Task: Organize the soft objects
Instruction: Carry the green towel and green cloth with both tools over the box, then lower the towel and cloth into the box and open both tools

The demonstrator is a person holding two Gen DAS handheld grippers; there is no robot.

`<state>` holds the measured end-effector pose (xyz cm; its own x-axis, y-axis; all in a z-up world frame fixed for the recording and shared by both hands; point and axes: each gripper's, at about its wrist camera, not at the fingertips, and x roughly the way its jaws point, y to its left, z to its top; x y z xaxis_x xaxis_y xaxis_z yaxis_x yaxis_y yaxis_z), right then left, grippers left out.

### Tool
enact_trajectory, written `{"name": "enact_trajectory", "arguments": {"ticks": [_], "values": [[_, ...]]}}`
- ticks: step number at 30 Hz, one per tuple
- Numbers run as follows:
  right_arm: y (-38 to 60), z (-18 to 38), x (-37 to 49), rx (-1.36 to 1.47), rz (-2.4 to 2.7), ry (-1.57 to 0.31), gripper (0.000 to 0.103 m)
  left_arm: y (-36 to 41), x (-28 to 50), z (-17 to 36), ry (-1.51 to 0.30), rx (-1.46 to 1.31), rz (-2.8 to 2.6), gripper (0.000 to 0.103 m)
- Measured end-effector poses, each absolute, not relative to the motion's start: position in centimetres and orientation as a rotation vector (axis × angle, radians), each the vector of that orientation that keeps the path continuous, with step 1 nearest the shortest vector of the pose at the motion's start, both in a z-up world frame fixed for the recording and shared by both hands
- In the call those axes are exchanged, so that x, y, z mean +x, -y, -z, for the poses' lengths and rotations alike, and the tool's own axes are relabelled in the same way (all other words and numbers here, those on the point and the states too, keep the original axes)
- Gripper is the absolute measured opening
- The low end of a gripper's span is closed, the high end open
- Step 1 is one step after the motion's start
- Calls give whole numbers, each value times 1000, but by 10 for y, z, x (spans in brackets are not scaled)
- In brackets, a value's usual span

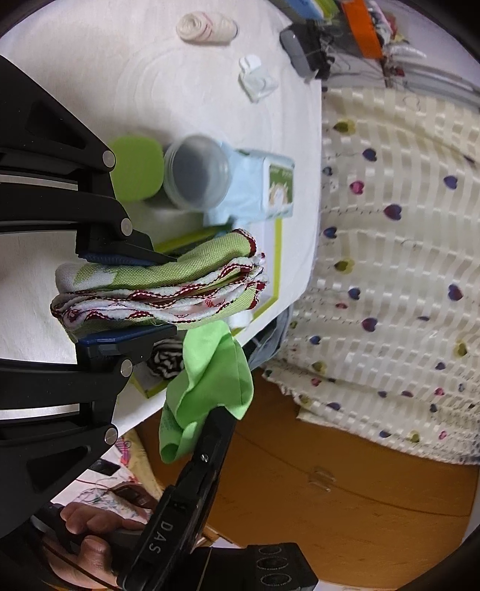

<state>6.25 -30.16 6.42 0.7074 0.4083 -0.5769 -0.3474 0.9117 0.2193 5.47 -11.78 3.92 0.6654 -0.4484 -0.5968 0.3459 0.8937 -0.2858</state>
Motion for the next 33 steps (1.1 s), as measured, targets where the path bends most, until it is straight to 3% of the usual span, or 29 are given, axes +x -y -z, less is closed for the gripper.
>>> {"name": "enact_trajectory", "arguments": {"ticks": [18, 33], "values": [[315, 3, 88, 128, -394, -838, 5, 151, 81, 2, -858, -115, 510, 27], [312, 15, 122, 98, -373, -841, 5, 160, 111, 8, -867, -109, 467, 27]]}}
